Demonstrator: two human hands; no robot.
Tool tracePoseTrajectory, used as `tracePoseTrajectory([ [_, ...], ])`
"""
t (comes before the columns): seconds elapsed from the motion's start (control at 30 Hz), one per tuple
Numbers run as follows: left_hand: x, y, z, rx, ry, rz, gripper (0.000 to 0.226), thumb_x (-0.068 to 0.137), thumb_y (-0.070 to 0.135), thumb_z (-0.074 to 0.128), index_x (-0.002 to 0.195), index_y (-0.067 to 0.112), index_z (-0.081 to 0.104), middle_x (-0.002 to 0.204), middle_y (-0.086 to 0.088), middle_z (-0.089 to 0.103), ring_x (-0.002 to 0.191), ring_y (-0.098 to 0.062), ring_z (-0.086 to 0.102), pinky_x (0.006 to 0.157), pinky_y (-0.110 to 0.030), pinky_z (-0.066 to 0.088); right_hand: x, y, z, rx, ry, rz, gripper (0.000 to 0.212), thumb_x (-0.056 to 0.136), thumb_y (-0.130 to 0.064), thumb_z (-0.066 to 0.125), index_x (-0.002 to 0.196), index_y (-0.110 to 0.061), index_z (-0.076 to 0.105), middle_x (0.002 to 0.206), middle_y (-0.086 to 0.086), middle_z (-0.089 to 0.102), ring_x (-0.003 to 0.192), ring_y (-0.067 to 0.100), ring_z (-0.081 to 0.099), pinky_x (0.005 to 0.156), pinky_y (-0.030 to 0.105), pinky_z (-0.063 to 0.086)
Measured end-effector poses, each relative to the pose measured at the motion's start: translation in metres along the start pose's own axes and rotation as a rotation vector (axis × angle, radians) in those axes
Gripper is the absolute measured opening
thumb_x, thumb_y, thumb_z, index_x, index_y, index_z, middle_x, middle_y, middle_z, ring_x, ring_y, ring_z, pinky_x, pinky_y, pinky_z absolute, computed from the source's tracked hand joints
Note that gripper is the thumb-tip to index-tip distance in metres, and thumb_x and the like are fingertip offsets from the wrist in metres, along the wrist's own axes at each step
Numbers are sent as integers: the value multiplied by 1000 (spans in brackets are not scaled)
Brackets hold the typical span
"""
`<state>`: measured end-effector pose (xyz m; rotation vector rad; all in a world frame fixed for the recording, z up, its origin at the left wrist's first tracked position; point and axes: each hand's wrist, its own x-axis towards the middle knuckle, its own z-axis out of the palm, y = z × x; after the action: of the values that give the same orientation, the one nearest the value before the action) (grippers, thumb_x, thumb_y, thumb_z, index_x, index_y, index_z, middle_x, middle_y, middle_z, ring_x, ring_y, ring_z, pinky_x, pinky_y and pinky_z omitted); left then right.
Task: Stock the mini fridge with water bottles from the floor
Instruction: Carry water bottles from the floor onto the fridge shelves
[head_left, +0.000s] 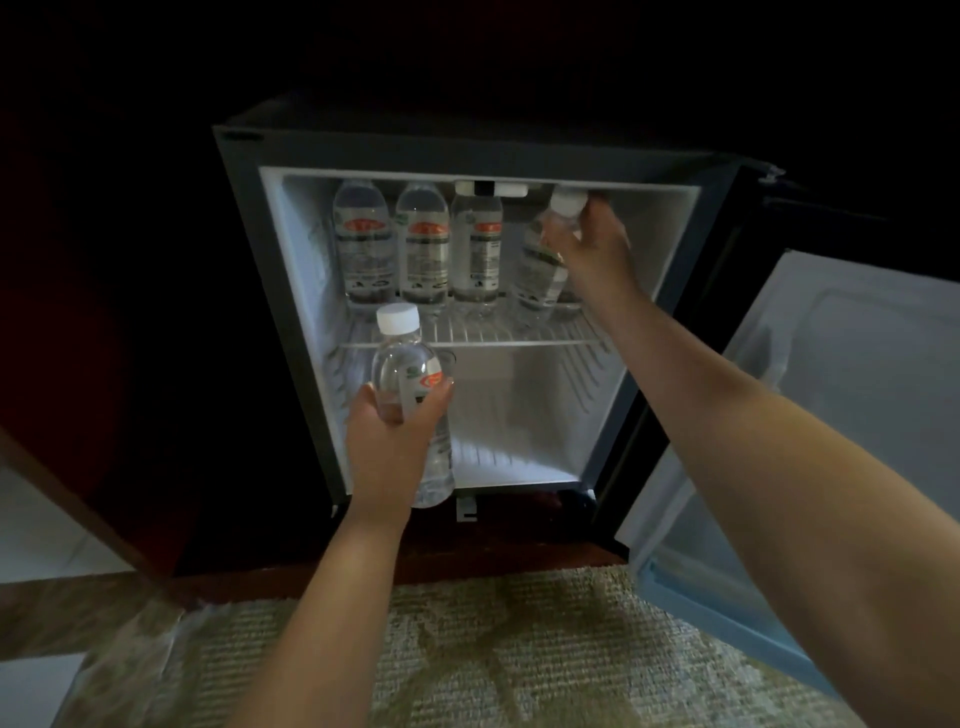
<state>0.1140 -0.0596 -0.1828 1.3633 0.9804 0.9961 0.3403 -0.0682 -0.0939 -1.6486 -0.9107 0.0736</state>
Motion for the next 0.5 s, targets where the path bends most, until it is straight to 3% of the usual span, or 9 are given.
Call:
tracePoseTrajectory([
  [0.07,2,0,4,8,12,-20,31,74,37,77,92,18,59,84,4,67,77,-6,64,72,-23,48,13,3,2,-22,-25,28,38,91,-35,57,125,-19,54,120,1,61,108,16,60,87,30,51],
  [0.13,2,0,8,16,29,-37,31,75,35,76,92,18,56,83,6,63,76,-3,60,68,-20,44,21,6,7,-24,-26,71,39,92,-37,56,126,-19,54,121,4,61,107,18,60,88,31,50],
  [0.2,1,0,12,15,19,-31,33,76,34,75,95,15,56,82,7,62,74,-1,58,64,-16,41,25,11,13,-73,10,20,41,90,-41,56,124,-19,58,123,4,59,109,19,58,86,29,48],
  [0.33,0,0,16,6,14,-38,36,76,33,76,98,13,56,82,8,61,75,-2,59,64,-16,40,24,18,17,-165,114,-86,40,88,-44,58,118,-18,61,122,3,59,115,21,54,94,37,48],
  [0.5,-3,-1,20,2,-10,-43,41,75,37,75,103,12,59,82,9,64,75,0,61,65,-18,43,7,24,19,-198,192,-121,49,85,-40,66,126,-15,53,129,5,50,113,19,53,90,31,47],
])
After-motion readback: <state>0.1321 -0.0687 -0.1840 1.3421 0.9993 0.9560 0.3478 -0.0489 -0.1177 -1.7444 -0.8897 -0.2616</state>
